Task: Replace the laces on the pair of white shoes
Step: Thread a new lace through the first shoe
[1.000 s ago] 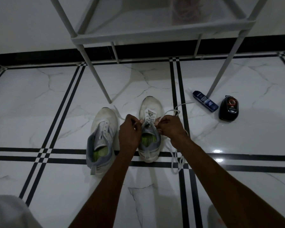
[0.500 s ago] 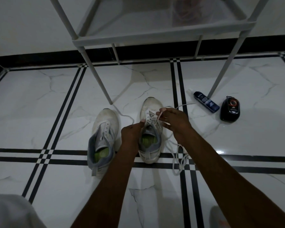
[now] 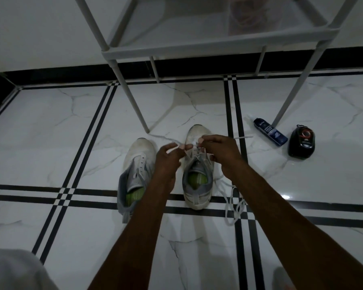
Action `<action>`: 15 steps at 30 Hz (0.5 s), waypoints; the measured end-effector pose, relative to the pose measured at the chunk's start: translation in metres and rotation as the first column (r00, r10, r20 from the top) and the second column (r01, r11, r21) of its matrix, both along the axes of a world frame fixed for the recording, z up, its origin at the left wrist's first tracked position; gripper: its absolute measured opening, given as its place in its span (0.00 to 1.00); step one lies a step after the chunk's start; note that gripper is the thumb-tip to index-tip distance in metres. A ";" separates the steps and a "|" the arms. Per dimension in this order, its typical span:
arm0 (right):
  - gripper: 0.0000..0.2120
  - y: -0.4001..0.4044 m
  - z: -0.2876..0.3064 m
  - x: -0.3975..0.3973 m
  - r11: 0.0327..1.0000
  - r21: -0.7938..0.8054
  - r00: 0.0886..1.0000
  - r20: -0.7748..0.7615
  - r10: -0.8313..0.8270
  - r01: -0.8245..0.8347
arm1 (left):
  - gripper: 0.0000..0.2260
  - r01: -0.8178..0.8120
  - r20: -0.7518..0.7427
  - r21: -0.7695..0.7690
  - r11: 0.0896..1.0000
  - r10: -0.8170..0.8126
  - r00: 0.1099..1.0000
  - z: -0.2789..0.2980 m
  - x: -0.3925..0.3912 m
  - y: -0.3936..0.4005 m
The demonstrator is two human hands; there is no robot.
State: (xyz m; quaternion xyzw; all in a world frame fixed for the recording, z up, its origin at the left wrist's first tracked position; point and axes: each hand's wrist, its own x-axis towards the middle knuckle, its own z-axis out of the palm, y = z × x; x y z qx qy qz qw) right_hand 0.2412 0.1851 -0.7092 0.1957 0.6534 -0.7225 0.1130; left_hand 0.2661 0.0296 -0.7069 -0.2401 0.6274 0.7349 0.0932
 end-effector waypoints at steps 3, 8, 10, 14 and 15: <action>0.10 0.001 0.002 -0.003 0.995 0.084 0.998 -0.021 0.062 -0.060 | 0.12 0.055 -0.222 -0.162 0.985 -0.090 0.971 0.016 -0.008 -0.003; 0.10 0.005 0.017 -0.007 0.809 0.212 0.823 -0.035 0.566 -0.548 | 0.13 0.133 -0.416 -0.309 0.942 -0.260 0.872 0.034 -0.025 -0.002; 0.12 0.009 0.023 -0.007 0.720 0.258 0.734 -0.059 0.677 -0.644 | 0.13 0.161 -0.410 -0.312 0.936 -0.285 0.866 0.031 -0.027 -0.001; 0.12 0.018 0.025 -0.008 0.758 0.348 0.767 -0.147 0.625 -0.551 | 0.12 0.206 -0.294 -0.303 0.930 -0.297 0.908 0.010 -0.023 0.001; 0.13 0.020 0.026 -0.008 0.756 0.378 0.764 -0.166 0.624 -0.535 | 0.12 0.236 -0.256 -0.330 0.914 -0.327 0.910 0.002 -0.020 0.001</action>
